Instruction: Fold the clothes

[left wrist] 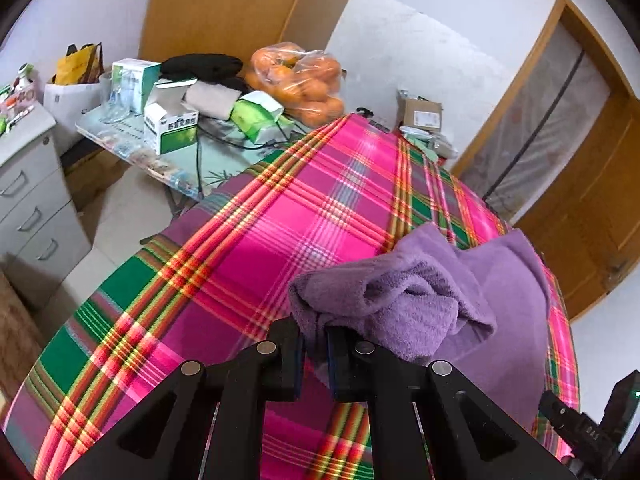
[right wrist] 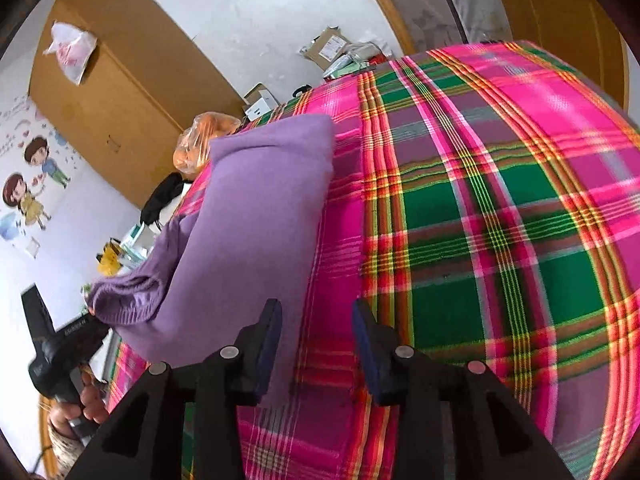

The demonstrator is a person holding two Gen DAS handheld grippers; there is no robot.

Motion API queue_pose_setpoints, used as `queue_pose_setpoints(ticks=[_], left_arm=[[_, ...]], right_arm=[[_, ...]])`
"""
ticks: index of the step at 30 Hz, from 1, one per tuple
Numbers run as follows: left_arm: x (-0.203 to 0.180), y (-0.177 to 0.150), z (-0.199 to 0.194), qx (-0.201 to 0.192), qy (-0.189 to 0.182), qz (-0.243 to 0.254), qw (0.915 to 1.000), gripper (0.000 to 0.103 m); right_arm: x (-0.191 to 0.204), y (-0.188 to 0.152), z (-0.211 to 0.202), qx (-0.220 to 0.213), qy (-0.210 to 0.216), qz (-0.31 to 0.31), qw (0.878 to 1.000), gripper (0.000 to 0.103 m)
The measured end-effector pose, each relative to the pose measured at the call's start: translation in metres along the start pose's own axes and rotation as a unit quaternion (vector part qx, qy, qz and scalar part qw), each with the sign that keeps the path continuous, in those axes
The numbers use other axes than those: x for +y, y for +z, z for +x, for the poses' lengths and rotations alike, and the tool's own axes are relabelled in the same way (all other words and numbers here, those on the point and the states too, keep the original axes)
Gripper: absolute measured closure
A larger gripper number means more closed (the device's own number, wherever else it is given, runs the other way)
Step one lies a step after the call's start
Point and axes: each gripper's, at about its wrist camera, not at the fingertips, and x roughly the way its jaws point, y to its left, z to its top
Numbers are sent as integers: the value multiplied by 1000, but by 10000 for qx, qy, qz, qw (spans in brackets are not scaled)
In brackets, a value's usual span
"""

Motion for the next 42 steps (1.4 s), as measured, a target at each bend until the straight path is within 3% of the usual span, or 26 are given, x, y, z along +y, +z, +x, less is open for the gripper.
queue_pose_setpoints(ticks=[5, 12, 21, 24, 26, 29, 36, 40, 42], left_arm=[[-1, -8, 6, 260, 83, 214, 9994, 93], [11, -11, 0, 700, -49, 140, 9974, 91], [4, -2, -56, 170, -322, 199, 9991, 92], [-10, 2, -65, 53, -519, 288, 9982, 91], [-22, 1, -61, 146, -696, 456, 9964, 91], [-42, -1, -51, 361, -963, 647, 9926, 90], [-83, -17, -28, 883, -1616, 1142, 9762, 88], [-93, -22, -23, 1039, -1760, 1227, 9712, 85], [-96, -24, -25, 1038, -1825, 1299, 9690, 79]], right_arm=[[0, 10, 9, 12, 304, 165, 9994, 65], [-2, 21, 22, 7, 578, 338, 9978, 64], [8, 25, 35, 177, 636, 182, 9977, 63], [16, 24, 30, 66, 549, -15, 9985, 68], [21, 24, 26, -32, 543, -109, 9985, 77], [30, 26, 20, -198, 597, -238, 9977, 82], [58, 39, 9, -458, 987, -460, 9930, 87], [74, 44, 7, -533, 1188, -587, 9897, 87], [83, 46, 7, -557, 1314, -652, 9876, 87]])
